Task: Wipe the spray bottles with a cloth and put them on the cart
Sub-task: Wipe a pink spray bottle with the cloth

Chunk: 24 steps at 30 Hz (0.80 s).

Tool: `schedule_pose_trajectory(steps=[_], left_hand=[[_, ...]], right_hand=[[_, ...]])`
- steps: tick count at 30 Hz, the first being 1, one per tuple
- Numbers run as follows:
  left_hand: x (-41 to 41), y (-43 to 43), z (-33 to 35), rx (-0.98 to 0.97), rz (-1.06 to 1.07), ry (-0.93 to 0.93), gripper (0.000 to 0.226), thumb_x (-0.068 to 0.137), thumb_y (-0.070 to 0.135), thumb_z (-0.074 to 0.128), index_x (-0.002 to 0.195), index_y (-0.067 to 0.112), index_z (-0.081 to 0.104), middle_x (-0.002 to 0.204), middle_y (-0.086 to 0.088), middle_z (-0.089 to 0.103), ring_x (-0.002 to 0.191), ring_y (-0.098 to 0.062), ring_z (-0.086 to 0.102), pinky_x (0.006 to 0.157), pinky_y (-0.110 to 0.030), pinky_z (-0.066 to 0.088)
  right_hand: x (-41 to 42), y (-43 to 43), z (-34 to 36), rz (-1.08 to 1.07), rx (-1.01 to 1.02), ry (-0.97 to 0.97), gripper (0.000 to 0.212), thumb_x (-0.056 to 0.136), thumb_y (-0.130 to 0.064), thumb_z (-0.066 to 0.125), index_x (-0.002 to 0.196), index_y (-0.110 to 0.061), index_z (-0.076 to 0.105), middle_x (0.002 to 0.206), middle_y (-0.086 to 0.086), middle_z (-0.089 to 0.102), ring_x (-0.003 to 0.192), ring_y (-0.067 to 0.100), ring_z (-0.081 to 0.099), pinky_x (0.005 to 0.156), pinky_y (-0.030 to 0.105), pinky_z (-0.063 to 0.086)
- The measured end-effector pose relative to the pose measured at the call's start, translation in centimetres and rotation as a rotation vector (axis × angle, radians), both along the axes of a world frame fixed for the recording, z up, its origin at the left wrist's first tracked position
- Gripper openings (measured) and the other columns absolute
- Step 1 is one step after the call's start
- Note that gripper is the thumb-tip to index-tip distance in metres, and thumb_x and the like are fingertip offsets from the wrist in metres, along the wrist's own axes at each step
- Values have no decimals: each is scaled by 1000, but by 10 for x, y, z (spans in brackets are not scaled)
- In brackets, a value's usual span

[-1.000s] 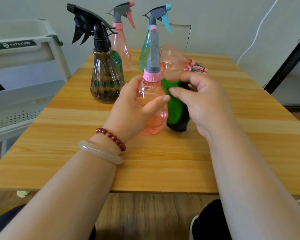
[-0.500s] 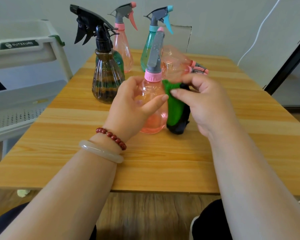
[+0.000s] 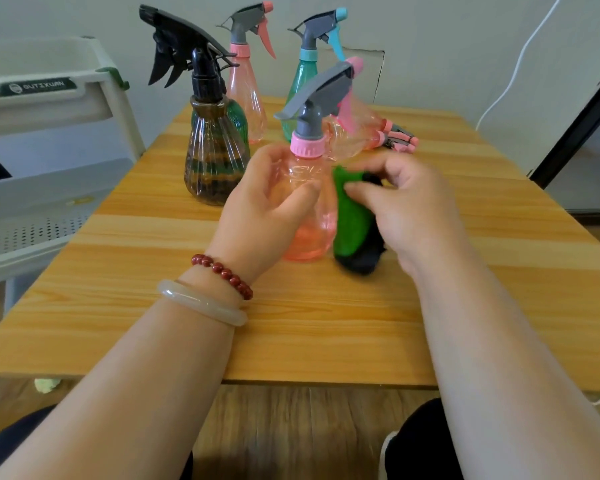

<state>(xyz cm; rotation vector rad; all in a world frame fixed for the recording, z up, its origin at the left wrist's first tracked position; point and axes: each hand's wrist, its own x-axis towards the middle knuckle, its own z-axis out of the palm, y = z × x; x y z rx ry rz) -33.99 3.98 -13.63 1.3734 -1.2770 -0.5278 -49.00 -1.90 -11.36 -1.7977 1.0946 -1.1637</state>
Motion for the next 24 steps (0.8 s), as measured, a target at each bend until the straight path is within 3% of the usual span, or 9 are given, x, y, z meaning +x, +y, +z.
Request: schedule_pose_trajectory(steps=[2,4,7,8,11,16,19,21,24], left_hand=[[-2,1,0,11,-22,5,54,82,46,66,130,29,49,118,11,65,113,-7,61,101,-43,50],[-4,1,-1,21,-30,-37,56,84,47,71,131,29,46,127,11,60,120,-7,56,105,-37,47],[-2,1,1,61,43,-148,64,86,44,71,140,26,42,132,9,45,116,-3,47,98,-6,37],[-1,1,2,73,64,-159,64,86,44,70,141,27,42,131,7,41,113,-3,45,94,-5,37],[1,2,6,58,78,-161,65,86,44,70,143,25,44,127,6,45,113,-6,48,101,-24,42],[0,2,4,10,47,-108,56,84,43,71,133,26,50,121,10,60,112,-8,58,100,-37,50],[-1,4,5,22,39,-49,47,88,34,66,130,24,49,113,10,64,101,-6,63,92,-37,54],[-2,5,5,39,20,-29,48,83,39,59,128,26,49,110,8,66,96,-8,64,89,-38,55],[-2,2,4,46,17,-33,58,79,55,68,128,29,49,121,4,60,110,-13,60,99,-41,51]], right_hand=[[4,4,4,37,-98,-131,29,82,-9,74,78,-37,67,83,-25,69,85,-4,64,82,23,52],[6,5,1,44,-103,-115,29,84,-9,73,81,-38,67,84,-27,68,85,-8,63,79,16,51],[1,-1,-9,37,150,-30,24,84,-8,73,79,-32,71,88,-12,73,88,11,69,83,31,56],[-2,-2,-13,36,234,37,22,84,-9,73,77,-30,71,86,-9,73,87,17,70,82,34,56],[-4,-1,-13,5,243,155,19,85,-11,73,77,-28,68,85,-9,70,82,17,67,73,29,53],[9,9,-3,60,149,-385,25,86,-1,69,84,-26,71,80,-12,74,76,3,70,65,22,55],[6,2,-13,21,217,-180,25,85,-4,71,80,-28,72,82,-9,74,82,12,71,77,32,58],[2,0,-18,-1,289,0,25,84,-5,72,75,-28,71,76,-7,73,76,17,70,73,32,56],[2,-1,-16,21,328,-88,23,85,-4,71,77,-25,71,74,-7,73,73,15,70,70,30,55]])
